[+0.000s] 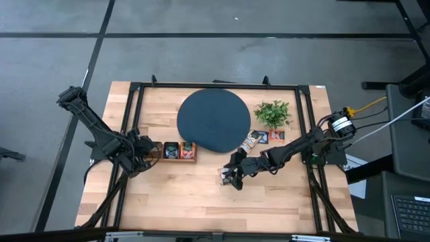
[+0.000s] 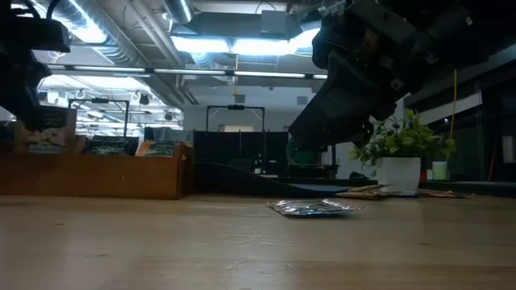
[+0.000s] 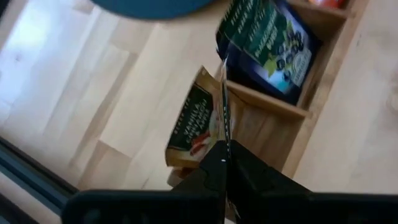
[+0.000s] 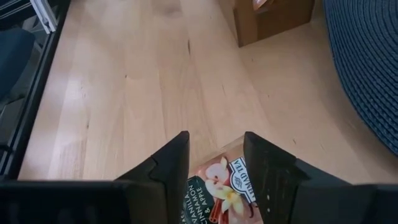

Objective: Pick & Place Tea
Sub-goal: Put the brown tea bag into the left section of the wooden organizer

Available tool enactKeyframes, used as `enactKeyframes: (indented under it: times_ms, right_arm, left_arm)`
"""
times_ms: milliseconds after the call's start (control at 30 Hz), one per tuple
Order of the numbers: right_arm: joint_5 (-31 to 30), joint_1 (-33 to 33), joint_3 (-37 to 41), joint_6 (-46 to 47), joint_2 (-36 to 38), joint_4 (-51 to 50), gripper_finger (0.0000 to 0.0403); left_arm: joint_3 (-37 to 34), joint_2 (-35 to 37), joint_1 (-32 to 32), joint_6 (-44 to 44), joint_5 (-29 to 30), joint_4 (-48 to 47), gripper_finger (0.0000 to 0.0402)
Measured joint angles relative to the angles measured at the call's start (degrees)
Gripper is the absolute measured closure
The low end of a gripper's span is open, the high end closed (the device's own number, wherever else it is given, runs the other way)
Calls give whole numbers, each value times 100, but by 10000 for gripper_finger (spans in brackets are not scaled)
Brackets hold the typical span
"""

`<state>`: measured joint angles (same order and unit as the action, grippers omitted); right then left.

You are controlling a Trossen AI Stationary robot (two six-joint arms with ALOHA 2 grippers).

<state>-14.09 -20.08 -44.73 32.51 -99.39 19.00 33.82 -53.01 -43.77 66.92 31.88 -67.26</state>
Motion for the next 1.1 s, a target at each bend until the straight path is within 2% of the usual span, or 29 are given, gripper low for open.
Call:
enactKeyframes:
  times_ms: [100, 333, 833, 1000, 1100]
  right_arm:
    - [2, 0, 0, 0, 0, -2, 249]
    - [13, 0, 0, 0, 0, -2, 249]
    - [15, 0, 0, 105, 0, -39, 249]
    - [44, 0, 0, 493, 0, -313, 249]
    - [288, 11, 0, 731, 0, -548, 249]
  left_arm:
    - [0, 1, 0, -7, -180, 2, 398]
    - [0, 0, 0, 118, -127, -7, 387]
    - [3, 0, 0, 138, 208, -24, 298]
    - [230, 0, 0, 138, 206, -9, 292]
    - [484, 0, 0, 127, 324, 282, 294]
